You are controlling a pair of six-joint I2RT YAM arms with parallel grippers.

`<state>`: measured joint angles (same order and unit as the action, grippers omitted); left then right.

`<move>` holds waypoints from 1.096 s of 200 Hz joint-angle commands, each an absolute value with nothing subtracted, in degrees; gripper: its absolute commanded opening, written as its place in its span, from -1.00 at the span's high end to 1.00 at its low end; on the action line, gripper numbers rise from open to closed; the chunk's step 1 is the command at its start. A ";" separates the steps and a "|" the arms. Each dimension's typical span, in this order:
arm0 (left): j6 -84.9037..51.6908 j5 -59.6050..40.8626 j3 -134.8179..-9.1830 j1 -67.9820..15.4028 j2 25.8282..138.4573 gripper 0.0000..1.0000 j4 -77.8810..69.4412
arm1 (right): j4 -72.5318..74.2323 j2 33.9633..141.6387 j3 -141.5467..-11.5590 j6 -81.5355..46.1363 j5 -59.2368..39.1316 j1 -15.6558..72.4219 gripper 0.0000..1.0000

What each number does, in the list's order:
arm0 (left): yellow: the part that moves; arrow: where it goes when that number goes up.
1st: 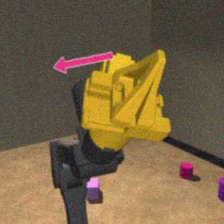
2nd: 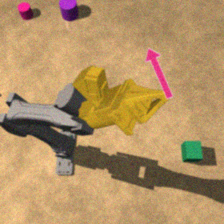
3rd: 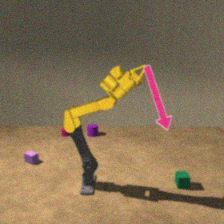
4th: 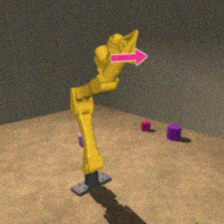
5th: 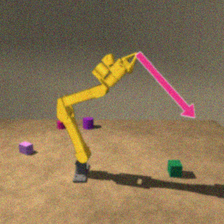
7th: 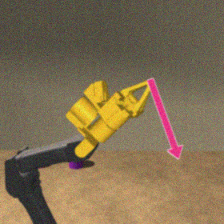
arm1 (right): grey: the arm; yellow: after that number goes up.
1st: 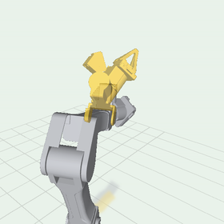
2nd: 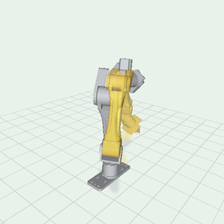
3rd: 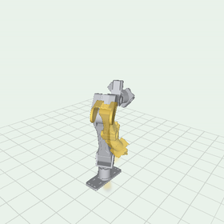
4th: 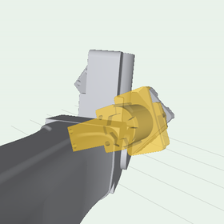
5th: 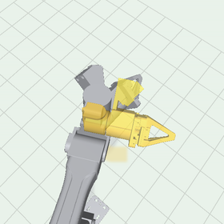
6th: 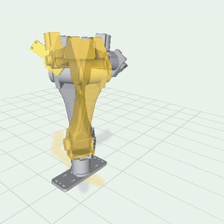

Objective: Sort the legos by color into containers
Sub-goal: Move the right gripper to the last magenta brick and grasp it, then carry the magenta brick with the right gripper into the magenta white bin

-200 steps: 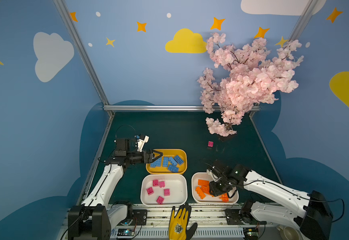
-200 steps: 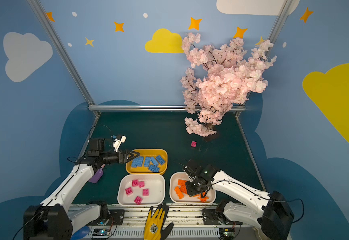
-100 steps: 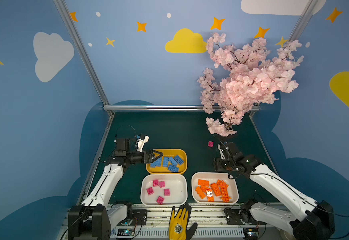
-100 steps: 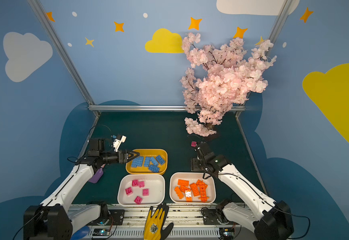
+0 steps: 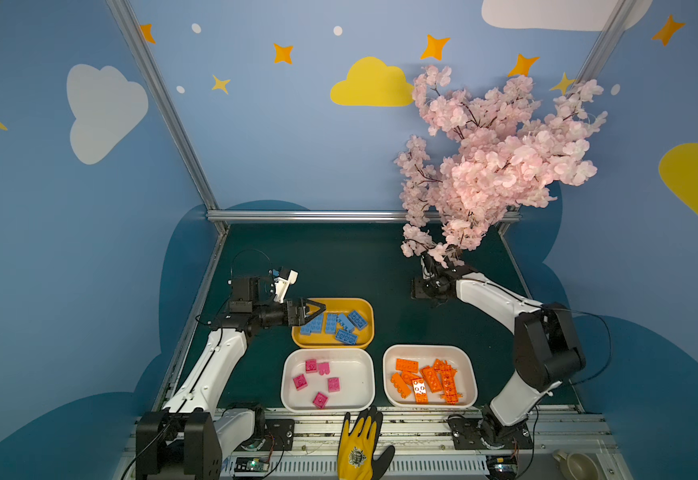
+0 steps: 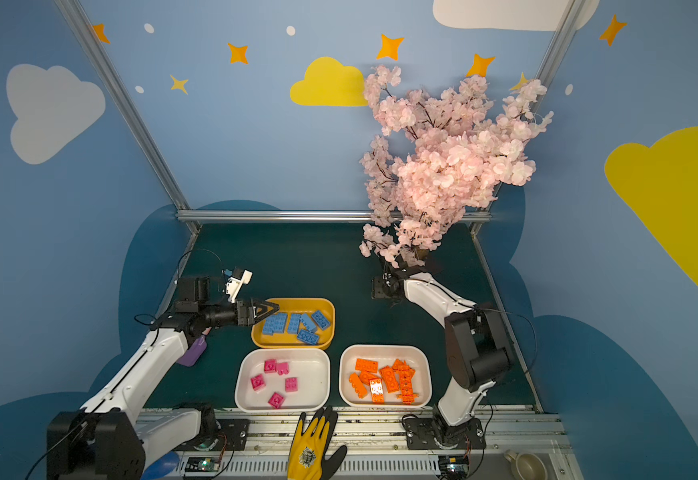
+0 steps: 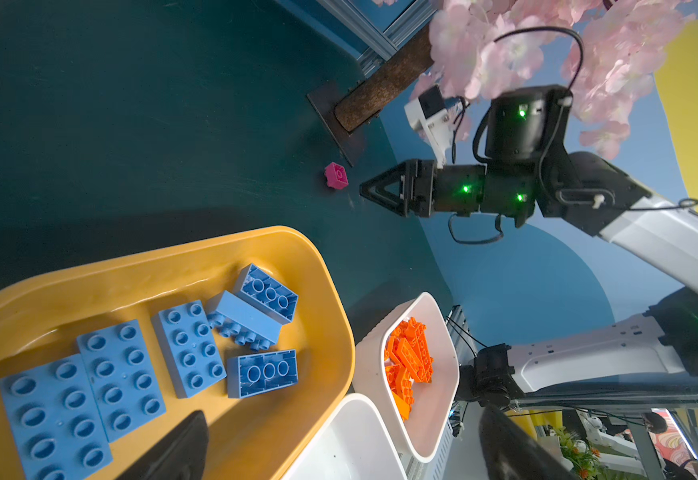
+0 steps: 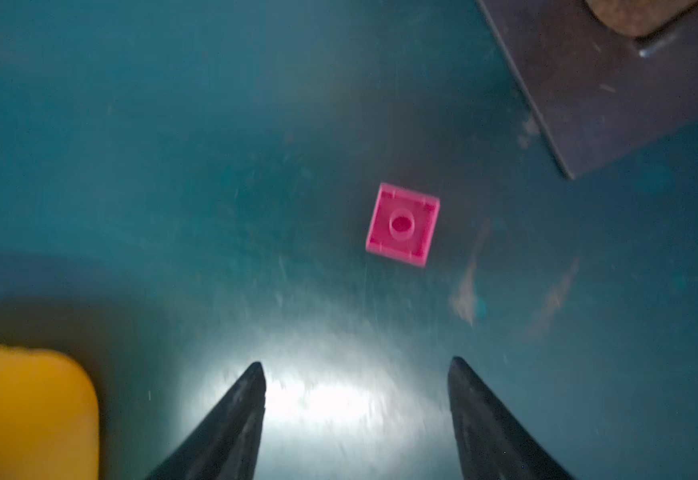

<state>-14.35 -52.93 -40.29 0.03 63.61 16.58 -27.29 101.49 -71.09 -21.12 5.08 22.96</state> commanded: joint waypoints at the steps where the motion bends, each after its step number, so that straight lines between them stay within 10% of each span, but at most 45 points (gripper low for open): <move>1: -13.65 -53.20 -39.64 0.40 62.02 -0.99 16.82 | -32.09 106.17 -74.72 -24.04 1.52 20.79 -0.33; 136: -12.37 -53.26 -39.99 1.05 61.69 -0.99 19.19 | -36.18 120.46 -86.11 -19.61 5.62 19.01 0.29; 219: -12.32 -53.09 -41.10 1.22 61.58 -0.99 19.73 | -34.66 100.59 -73.38 -14.16 -1.71 24.02 0.58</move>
